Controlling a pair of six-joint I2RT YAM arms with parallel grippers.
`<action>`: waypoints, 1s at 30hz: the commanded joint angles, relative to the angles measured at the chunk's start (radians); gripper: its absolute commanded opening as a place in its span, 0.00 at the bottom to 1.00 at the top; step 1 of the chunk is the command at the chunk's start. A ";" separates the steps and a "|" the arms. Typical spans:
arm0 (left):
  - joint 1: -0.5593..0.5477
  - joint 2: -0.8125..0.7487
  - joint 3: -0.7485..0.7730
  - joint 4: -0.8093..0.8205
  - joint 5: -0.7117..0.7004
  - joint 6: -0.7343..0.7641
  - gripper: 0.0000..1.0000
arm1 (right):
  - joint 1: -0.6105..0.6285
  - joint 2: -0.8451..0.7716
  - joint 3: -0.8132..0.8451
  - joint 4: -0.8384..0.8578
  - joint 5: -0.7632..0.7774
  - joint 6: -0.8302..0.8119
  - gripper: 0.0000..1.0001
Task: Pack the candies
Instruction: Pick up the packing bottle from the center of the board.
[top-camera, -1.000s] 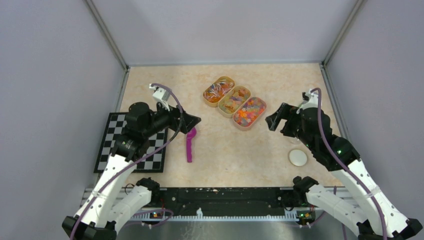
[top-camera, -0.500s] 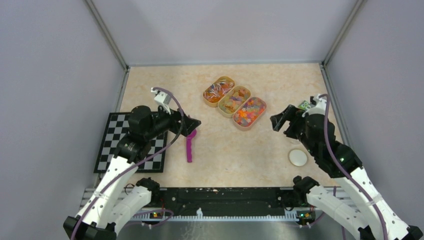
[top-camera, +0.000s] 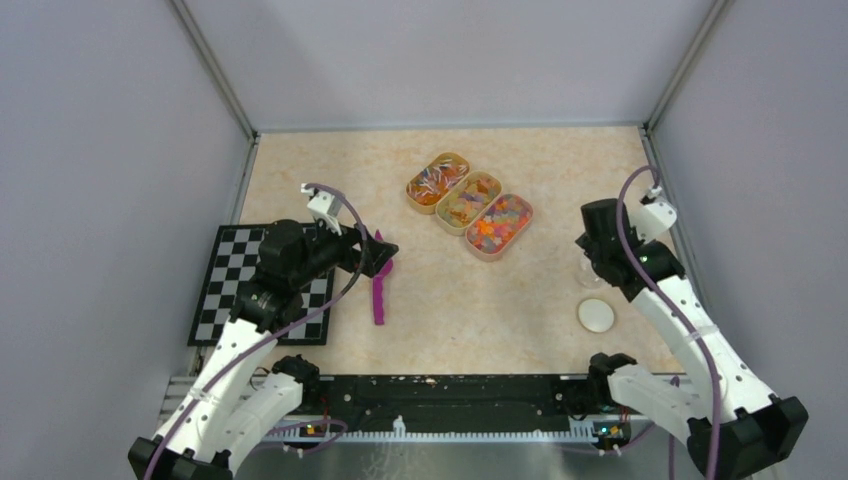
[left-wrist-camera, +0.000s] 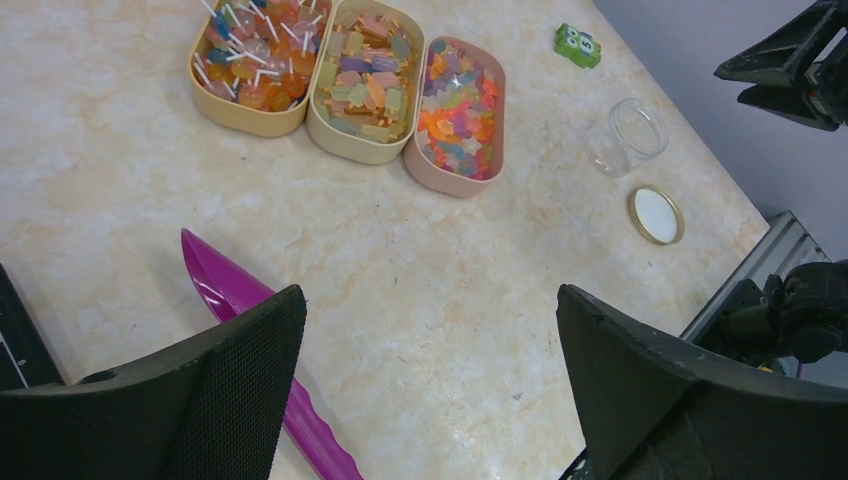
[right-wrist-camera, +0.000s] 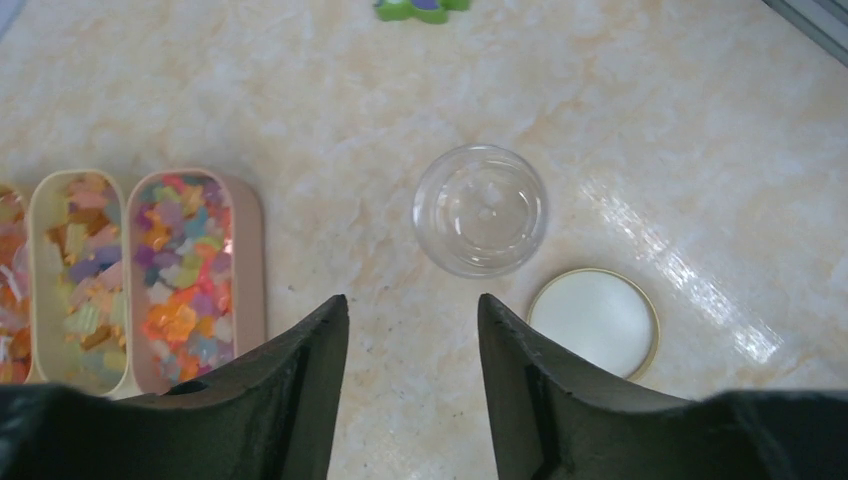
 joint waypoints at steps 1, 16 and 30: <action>0.004 -0.026 -0.001 0.028 -0.051 0.011 0.99 | -0.191 0.056 0.006 0.032 -0.178 0.011 0.46; 0.005 -0.050 -0.005 0.034 -0.039 0.017 0.99 | -0.381 0.166 -0.151 0.132 -0.259 0.119 0.29; 0.000 -0.065 -0.006 0.029 -0.043 0.020 0.99 | -0.386 0.191 -0.241 0.201 -0.258 0.137 0.27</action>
